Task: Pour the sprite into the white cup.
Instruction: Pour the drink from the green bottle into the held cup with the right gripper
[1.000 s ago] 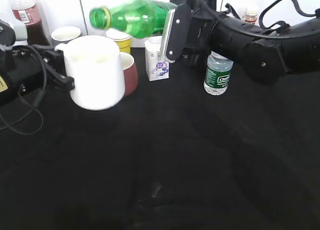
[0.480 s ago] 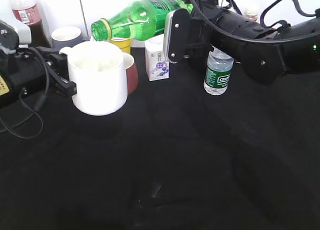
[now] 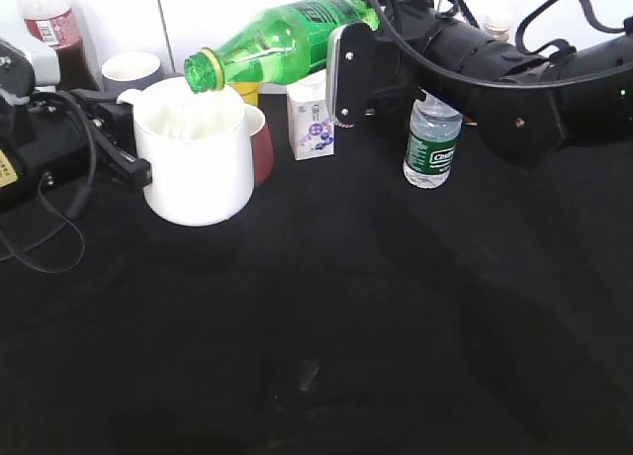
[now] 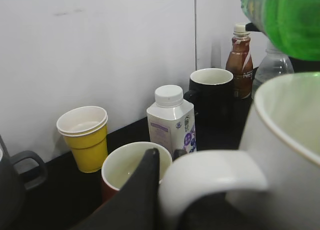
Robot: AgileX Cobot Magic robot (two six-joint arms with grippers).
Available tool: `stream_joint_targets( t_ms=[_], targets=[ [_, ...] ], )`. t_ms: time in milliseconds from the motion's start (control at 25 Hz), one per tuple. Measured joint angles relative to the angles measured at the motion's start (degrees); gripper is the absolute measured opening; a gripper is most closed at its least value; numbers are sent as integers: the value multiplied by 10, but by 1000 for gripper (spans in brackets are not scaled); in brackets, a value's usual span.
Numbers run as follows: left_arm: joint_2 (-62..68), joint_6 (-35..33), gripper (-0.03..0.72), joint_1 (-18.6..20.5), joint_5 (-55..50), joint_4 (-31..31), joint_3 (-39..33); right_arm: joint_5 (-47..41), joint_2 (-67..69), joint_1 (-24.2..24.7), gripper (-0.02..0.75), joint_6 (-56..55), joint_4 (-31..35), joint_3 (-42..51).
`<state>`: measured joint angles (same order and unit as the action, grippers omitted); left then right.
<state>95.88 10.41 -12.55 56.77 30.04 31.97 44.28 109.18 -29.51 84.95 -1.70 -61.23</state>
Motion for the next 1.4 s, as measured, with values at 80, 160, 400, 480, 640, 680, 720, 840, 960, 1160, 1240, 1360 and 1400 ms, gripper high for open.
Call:
stream_joint_targets(
  t_ms=[80,160,400,480,640,680,720,840,960,1160,1240,1360,1400],
  targets=[
    [0,0,57,0,0,1,0,7,0,0,397,1,1,0],
    [0,0,57,0,0,1,0,13,0,0,397,2,1,0],
    [0,-1,57,0,0,2,0,19,0,0,397,4,1,0],
    [0,-1,57,0,0,2,0,19,0,0,397,5,1,0],
    [0,-2,57,0,0,3,0,20,0,0,397,6,1,0],
    [0,-2,57,0,0,3,0,21,0,0,397,6,2,0],
    [0,-2,57,0,0,3,0,22,0,0,396,6,2,0],
    [0,-2,57,0,0,3,0,23,0,0,396,6,3,0],
    [0,-2,57,0,0,4,0,23,0,0,396,6,5,-1],
    [0,-2,57,0,-1,4,0,23,0,0,396,14,6,-1],
    [0,-2,57,0,-1,4,0,25,0,0,396,22,5,-1],
    [0,-2,57,0,-2,4,0,31,0,0,396,25,17,-1],
    [0,-2,57,0,-2,4,0,32,0,0,396,25,17,-1]
  ],
)
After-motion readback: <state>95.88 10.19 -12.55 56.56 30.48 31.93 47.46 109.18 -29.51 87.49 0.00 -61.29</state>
